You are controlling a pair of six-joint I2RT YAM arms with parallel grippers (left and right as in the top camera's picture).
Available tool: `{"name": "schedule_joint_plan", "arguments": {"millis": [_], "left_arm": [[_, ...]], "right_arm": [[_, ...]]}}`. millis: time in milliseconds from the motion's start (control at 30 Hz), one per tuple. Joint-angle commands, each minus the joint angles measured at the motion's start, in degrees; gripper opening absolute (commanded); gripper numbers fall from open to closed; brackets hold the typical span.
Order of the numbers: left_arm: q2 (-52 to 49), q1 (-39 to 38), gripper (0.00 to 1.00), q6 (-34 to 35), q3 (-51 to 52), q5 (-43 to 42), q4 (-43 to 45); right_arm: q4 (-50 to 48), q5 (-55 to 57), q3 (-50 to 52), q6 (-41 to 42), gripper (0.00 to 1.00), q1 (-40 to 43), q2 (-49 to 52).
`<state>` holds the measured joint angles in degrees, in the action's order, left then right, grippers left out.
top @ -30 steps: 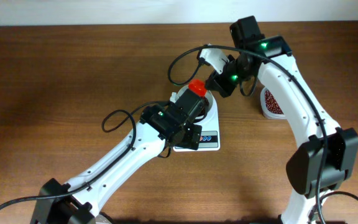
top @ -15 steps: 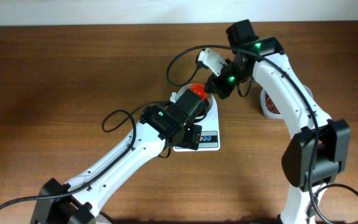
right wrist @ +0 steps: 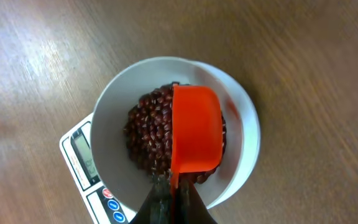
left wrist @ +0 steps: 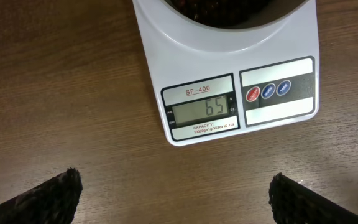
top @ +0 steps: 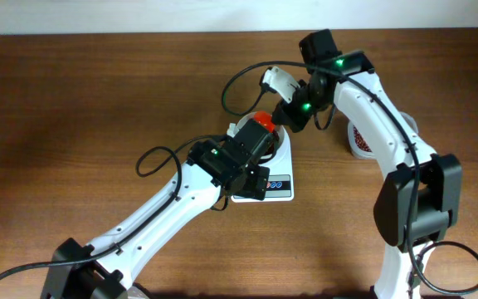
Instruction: Scoop item into bowl and weigh 50g on scale
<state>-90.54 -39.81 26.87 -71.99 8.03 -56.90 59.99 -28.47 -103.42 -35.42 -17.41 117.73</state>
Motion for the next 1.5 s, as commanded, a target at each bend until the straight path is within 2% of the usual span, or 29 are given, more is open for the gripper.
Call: {"name": "schedule_joint_plan", "arguments": {"millis": [0,133,300,433,1000,1233,1467], "left_arm": [[0.26,-0.15,0.99,0.28,0.5,1.03,0.07],[0.26,-0.15,0.99,0.28,0.5,1.03,0.07],[0.26,-0.15,0.99,0.28,0.5,1.03,0.07],[0.26,-0.15,0.99,0.28,0.5,1.03,0.07],[0.26,-0.15,0.99,0.28,0.5,1.03,0.09],[0.26,-0.15,0.99,0.28,0.5,1.03,0.07],[0.26,-0.17,0.99,0.28,0.5,1.03,0.07]], "right_arm": [[-0.96,-0.13,2.64,-0.61,0.04,-0.66,0.72],[-0.17,-0.33,2.93,-0.57,0.04,-0.66,0.72],[5.73,-2.12,2.91,-0.57,0.04,-0.63,0.72],[6.27,-8.13,2.91,-0.57,0.04,-0.63,0.72],[1.05,-10.4,2.91,27.69,0.04,0.24,0.72],[-0.44,-19.43,2.89,28.92,0.04,4.02,0.72],[0.22,-19.54,1.2,28.85,0.04,4.42,0.59]]}}
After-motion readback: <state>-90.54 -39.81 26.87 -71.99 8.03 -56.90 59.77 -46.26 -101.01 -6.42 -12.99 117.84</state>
